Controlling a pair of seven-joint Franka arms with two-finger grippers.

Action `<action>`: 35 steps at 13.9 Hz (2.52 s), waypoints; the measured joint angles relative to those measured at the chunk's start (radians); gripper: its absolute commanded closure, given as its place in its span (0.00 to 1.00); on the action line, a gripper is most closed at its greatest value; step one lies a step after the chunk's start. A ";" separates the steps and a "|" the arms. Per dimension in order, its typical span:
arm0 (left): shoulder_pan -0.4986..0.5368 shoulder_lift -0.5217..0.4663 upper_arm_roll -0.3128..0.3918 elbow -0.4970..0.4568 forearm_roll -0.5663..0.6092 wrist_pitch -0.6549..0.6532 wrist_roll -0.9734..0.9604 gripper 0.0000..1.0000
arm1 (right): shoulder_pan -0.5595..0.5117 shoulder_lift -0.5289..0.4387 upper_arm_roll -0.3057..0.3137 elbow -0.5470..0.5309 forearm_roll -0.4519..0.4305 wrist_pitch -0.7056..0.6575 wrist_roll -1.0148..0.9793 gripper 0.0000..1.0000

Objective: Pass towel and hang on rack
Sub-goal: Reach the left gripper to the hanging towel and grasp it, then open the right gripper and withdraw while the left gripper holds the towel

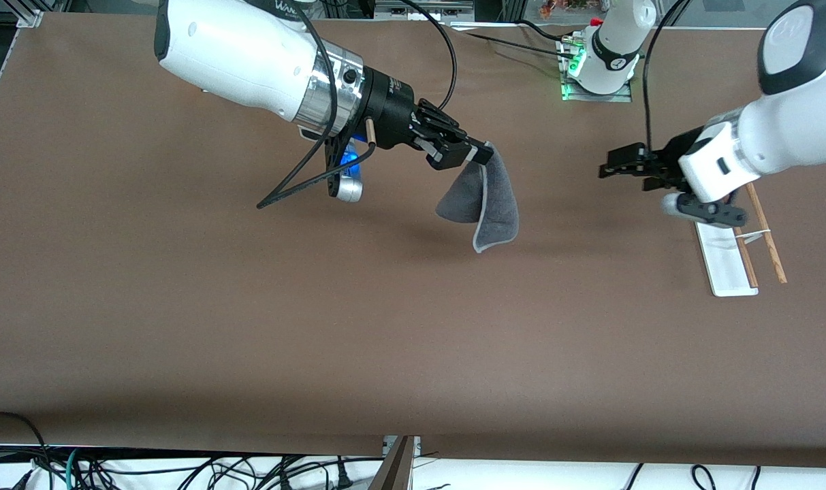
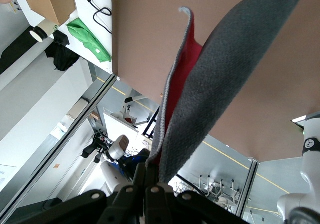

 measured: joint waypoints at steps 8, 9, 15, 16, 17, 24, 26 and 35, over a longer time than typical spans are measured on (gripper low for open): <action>-0.055 0.288 -0.006 0.003 -0.435 0.138 0.621 0.00 | 0.000 0.000 0.000 0.000 0.001 0.000 0.000 1.00; -0.060 0.302 -0.006 0.005 -0.462 0.145 0.693 0.00 | 0.000 0.000 0.000 0.000 0.001 0.000 0.000 1.00; -0.092 0.306 -0.007 0.000 -0.577 0.177 1.072 0.10 | 0.000 0.000 0.000 0.000 0.001 0.000 0.000 1.00; -0.096 0.306 -0.007 -0.006 -0.586 0.178 1.110 0.13 | 0.000 0.000 0.000 0.000 0.001 0.000 0.000 1.00; -0.099 0.306 -0.007 -0.014 -0.607 0.178 1.139 0.15 | 0.000 0.000 0.000 0.000 0.001 0.000 0.000 1.00; -0.109 0.308 -0.023 -0.064 -0.652 0.178 1.231 1.00 | 0.000 0.000 0.000 0.012 0.001 0.000 0.001 1.00; -0.108 0.308 -0.023 -0.065 -0.652 0.178 1.233 1.00 | 0.000 0.000 0.000 0.012 0.001 0.000 0.001 1.00; -0.106 0.308 -0.023 -0.065 -0.652 0.179 1.235 1.00 | 0.000 0.000 0.000 0.012 0.002 0.000 0.001 1.00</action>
